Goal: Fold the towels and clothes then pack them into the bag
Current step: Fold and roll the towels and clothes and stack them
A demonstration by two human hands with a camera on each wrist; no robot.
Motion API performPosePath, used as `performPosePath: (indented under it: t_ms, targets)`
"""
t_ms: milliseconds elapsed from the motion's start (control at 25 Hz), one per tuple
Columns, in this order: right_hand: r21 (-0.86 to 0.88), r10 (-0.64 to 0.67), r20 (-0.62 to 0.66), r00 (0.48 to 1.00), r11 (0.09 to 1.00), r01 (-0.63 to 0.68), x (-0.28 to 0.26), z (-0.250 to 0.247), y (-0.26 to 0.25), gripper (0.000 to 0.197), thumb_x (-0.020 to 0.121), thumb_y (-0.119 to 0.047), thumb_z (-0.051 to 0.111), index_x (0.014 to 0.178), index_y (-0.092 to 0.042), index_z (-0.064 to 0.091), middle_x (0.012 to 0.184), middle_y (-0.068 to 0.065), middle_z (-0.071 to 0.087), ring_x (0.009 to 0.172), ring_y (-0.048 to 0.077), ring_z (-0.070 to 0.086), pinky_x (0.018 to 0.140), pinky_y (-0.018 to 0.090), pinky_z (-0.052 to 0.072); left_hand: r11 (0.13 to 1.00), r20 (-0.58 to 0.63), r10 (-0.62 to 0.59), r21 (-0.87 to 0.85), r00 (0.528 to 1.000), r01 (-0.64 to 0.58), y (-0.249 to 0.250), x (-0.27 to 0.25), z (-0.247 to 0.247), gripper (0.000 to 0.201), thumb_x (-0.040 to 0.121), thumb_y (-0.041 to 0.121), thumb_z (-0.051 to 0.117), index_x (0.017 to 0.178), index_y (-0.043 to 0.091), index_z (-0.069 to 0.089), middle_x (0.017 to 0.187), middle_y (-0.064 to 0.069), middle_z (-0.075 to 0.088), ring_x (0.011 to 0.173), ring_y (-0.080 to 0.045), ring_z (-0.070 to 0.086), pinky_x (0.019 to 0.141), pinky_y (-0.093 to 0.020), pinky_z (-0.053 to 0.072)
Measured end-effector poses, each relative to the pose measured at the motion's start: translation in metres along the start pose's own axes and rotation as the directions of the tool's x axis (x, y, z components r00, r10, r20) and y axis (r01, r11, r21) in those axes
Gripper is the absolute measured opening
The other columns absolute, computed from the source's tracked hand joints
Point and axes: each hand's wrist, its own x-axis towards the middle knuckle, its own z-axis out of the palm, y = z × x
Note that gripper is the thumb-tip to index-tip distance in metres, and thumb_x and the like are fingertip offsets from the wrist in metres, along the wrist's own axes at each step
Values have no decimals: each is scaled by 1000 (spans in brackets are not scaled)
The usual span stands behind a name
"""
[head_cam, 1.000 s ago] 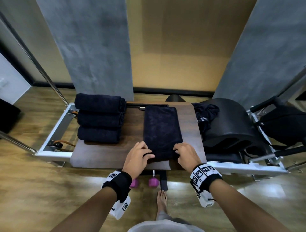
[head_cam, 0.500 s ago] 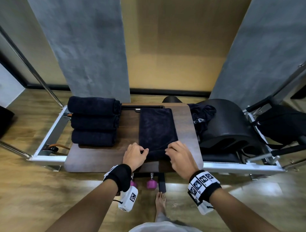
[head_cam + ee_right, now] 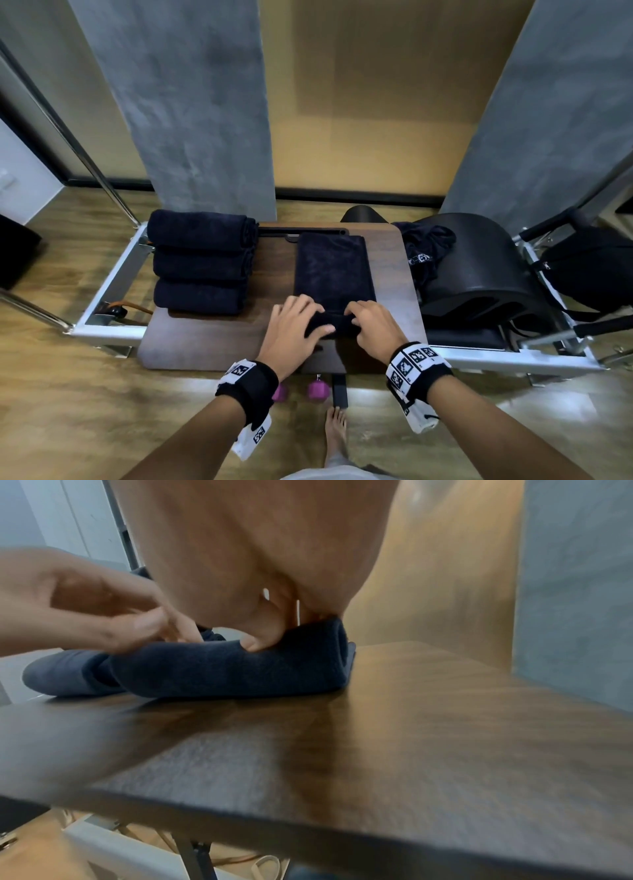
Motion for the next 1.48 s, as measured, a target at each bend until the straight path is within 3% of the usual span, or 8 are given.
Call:
performPosePath:
  t_ms: [200, 320, 440, 880, 1040, 1120, 1320, 1480]
  targets:
    - [171, 29, -7, 1000, 985, -27, 2, -3, 6, 50, 88, 5, 55, 122, -26, 37, 94, -7, 53, 77, 18, 56, 68, 39, 48, 988, 107, -114, -90, 988, 124, -1, 10, 6, 21, 108, 41, 53, 118, 30, 67, 112, 17, 60, 111, -12, 51, 94, -39, 37]
    - [135, -8, -135, 991, 991, 26, 0, -1, 8, 20, 102, -27, 58, 118, -25, 46, 114, -7, 45, 89, 15, 55, 74, 38, 53, 982, 185, -180, -14, 966, 186, -1, 26, 7, 22, 112, 35, 43, 112, 29, 64, 108, 12, 59, 106, -16, 50, 92, -42, 36]
    - [-23, -95, -69, 993, 995, 94, 0, 4, 11, 48, 91, -61, 63, 123, -26, 55, 122, -10, 46, 110, 10, 46, 91, 29, 44, 976, 209, -218, 54, 953, 211, -2, 38, 7, 25, 114, 32, 38, 105, 29, 61, 103, 10, 58, 105, -20, 52, 91, -41, 35]
    - [-9, -51, -22, 998, 999, 51, 37, -9, 10, 43, 96, -7, 57, 131, -27, 40, 109, -2, 69, 95, 21, 66, 73, 31, 46, 994, 185, -88, 73, 979, 76, -22, 29, 2, 44, 105, 55, 49, 142, 32, 43, 143, 13, 41, 137, -12, 36, 108, -39, 33]
    - [46, -94, -88, 992, 994, 98, 37, -10, 18, 21, 103, -41, 54, 118, -32, 42, 111, -8, 54, 96, 14, 60, 71, 27, 44, 993, 168, -116, 43, 979, 111, -25, 50, -1, 32, 107, 47, 50, 134, 32, 58, 126, 17, 51, 126, -13, 42, 100, -40, 29]
    - [47, -93, -53, 994, 994, 95, 35, -7, 27, 50, 92, -60, 63, 129, -29, 49, 124, -9, 43, 108, 8, 47, 85, 25, 47, 990, 166, -138, 37, 976, 134, -28, 59, 2, 29, 109, 45, 48, 128, 30, 62, 123, 15, 48, 124, -14, 41, 98, -40, 28]
    - [-29, -90, -51, 995, 996, 89, 47, -11, 39, 45, 99, -40, 62, 142, -29, 57, 124, -11, 54, 117, 12, 48, 102, 34, 40, 985, 148, -169, -12, 975, 173, -33, 75, 0, 35, 108, 53, 42, 132, 32, 57, 123, 10, 42, 123, -14, 42, 101, -41, 32]
    - [231, 8, -43, 999, 973, 3, 64, -22, 45, 33, 103, -29, 57, 131, -34, 40, 97, 1, 64, 91, 17, 60, 83, 38, 51, 966, 103, -170, -178, 980, 186, -35, 75, -1, 59, 99, 66, 52, 145, 33, 35, 140, 16, 38, 128, -4, 41, 101, -39, 35]
